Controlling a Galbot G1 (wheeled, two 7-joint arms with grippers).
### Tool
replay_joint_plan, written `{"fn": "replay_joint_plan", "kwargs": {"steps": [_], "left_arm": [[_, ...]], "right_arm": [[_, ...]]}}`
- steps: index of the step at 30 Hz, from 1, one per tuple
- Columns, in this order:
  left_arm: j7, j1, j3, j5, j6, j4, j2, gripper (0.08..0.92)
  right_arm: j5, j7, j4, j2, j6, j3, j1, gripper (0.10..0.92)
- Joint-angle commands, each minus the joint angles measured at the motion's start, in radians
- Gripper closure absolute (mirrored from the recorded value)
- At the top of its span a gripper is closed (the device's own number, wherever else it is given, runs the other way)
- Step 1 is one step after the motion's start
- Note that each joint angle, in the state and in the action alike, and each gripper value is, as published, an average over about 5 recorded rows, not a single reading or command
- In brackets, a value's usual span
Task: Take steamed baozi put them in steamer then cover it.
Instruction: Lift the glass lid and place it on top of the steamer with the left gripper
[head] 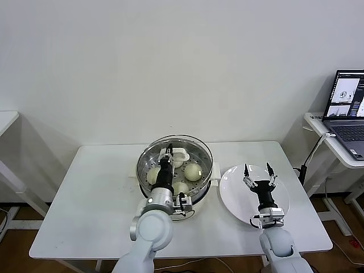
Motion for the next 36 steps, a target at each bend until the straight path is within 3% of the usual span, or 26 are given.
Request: {"fn": "replay_joint_plan", "kwargs": {"steps": [1,36], "left_arm": [[0.011,-0.019,0.02,0.068,0.011,0.051,-0.036,0.814],[0.002,0.001,-0.005,0.124,-0.01,0.084,-0.048,0.814]], "right_arm": [[-0.001,-0.002,-0.011,-0.002,0.002,-0.001,0.004,0.203],[-0.006,0.0,-0.018,-0.001,0.005,-0.009,0.021,0.203]]}}
